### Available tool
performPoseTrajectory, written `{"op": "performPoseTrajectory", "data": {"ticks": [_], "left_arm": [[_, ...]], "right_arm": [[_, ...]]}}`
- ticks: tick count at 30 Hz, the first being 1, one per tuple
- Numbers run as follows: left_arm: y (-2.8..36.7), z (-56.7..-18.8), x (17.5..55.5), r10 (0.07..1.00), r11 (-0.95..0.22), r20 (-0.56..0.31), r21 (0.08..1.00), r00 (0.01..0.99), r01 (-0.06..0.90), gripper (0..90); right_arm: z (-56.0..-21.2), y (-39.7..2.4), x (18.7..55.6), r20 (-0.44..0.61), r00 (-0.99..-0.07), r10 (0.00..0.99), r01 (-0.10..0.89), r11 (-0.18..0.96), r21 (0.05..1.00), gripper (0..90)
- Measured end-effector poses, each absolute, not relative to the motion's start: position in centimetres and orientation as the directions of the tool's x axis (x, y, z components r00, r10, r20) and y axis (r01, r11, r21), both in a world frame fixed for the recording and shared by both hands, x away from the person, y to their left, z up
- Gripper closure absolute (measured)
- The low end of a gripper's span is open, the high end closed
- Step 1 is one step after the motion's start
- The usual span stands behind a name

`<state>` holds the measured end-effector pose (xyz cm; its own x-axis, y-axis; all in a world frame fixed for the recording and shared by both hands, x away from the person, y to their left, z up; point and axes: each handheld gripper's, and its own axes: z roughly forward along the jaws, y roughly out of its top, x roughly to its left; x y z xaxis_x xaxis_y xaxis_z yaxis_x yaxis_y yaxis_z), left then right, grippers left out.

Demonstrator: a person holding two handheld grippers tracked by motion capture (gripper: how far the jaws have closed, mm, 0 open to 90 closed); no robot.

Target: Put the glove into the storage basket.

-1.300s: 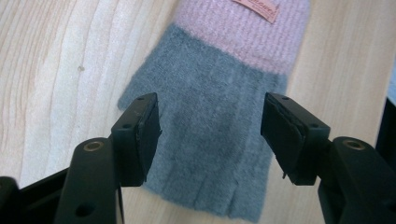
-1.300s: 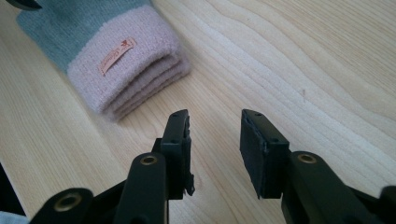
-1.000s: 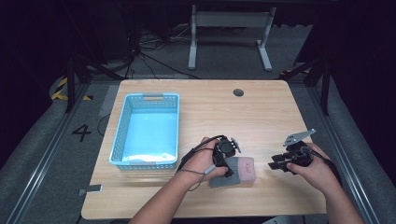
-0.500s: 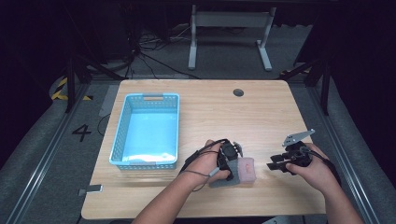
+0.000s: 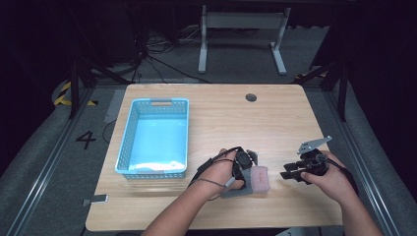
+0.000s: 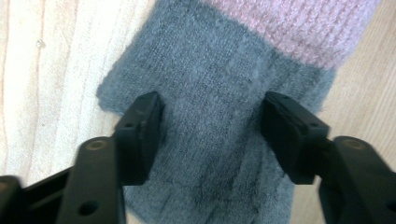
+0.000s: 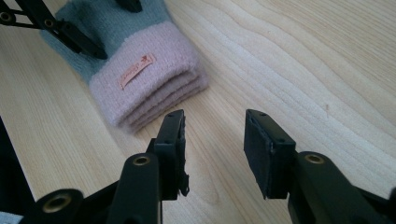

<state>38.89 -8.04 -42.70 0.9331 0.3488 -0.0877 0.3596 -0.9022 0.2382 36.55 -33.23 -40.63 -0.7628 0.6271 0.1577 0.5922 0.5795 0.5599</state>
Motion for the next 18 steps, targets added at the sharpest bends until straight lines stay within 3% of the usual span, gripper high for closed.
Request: {"op": "performPoseTrajectory", "data": {"ticks": [6,18], "left_arm": [[-8.14,-42.6,38.74,0.359,-0.893,-0.139,0.237,0.923,0.383,61.7],[-7.63,-42.09,38.89,0.374,-0.874,-0.197,0.253,0.906,0.416,70.0]], "right_arm": [[-40.56,-33.37,36.58,0.164,-0.762,0.627,0.593,0.572,0.566,59.3],[-40.52,-33.23,36.87,0.167,-0.765,0.622,0.589,0.572,0.571,59.1]]}}
